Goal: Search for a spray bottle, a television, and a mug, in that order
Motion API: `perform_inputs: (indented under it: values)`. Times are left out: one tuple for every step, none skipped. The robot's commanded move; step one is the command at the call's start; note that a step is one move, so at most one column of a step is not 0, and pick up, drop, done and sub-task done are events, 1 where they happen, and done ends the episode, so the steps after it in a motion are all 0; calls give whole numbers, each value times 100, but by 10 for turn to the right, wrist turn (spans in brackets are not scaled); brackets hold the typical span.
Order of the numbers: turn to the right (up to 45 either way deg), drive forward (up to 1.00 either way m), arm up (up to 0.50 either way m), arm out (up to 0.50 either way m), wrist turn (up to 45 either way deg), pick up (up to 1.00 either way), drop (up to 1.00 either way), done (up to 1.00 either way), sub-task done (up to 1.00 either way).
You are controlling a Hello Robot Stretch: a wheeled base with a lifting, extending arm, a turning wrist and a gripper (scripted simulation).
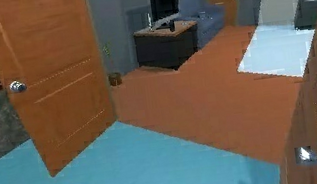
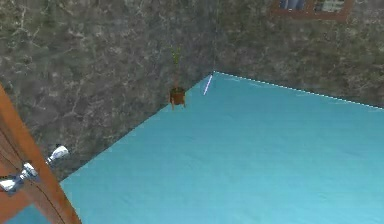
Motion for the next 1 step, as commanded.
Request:
perform_inputs:
  values:
    - [-120, 0, 0, 0, 0, 0, 0, 0, 0]
